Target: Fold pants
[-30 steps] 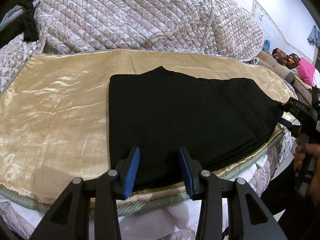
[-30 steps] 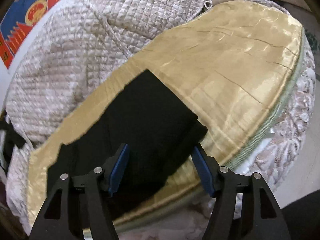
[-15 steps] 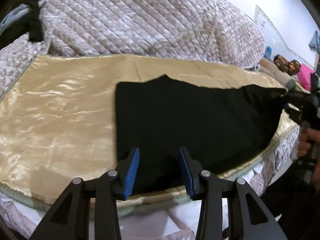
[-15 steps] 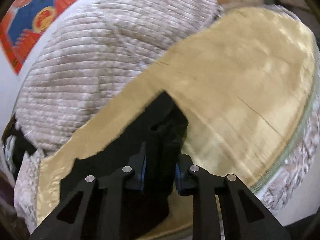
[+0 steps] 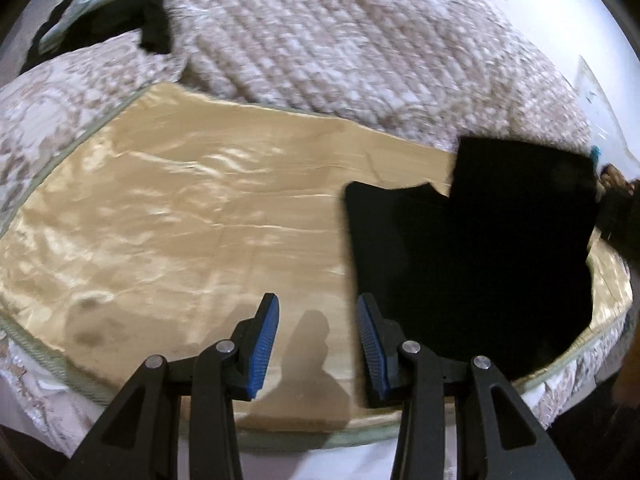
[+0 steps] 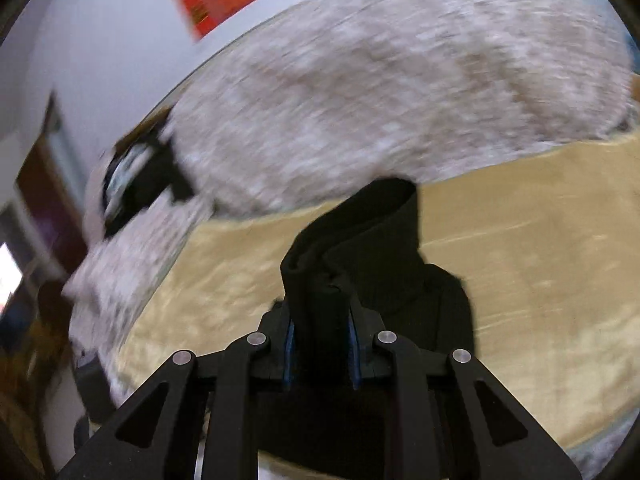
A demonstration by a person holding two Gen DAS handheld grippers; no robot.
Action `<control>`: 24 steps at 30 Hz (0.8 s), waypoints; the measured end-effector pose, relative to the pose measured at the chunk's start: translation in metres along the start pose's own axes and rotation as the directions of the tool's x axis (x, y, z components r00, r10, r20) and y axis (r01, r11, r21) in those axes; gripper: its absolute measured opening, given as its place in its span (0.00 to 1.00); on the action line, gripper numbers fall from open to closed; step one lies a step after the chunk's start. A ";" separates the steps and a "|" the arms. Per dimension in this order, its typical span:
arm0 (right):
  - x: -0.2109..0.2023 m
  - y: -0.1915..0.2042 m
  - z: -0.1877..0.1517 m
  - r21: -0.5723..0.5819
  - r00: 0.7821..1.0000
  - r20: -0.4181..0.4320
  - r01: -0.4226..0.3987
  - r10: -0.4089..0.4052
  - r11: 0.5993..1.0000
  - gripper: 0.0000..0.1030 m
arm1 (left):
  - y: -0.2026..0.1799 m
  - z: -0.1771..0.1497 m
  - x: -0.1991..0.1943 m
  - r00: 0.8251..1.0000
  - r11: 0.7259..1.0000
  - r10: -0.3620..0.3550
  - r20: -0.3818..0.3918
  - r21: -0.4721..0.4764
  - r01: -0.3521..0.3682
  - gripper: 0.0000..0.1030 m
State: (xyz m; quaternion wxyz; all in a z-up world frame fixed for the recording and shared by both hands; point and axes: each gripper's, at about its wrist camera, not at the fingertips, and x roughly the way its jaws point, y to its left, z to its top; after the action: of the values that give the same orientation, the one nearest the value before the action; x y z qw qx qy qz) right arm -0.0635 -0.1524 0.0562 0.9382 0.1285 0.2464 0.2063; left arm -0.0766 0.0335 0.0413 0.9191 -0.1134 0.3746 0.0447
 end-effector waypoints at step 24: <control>0.073 0.074 -0.082 -0.287 0.972 -0.234 -0.036 -0.033 0.957 0.20 | 0.033 0.001 -0.004 1.000 0.993 0.025 0.005 -0.113 -0.024 0.42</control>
State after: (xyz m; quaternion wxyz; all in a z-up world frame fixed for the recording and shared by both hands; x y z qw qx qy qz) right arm -0.0723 -0.0430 -0.0180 0.9107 -0.0353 0.3232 0.2546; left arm -0.0843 0.0657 0.0387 0.9118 -0.1606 0.3698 0.0776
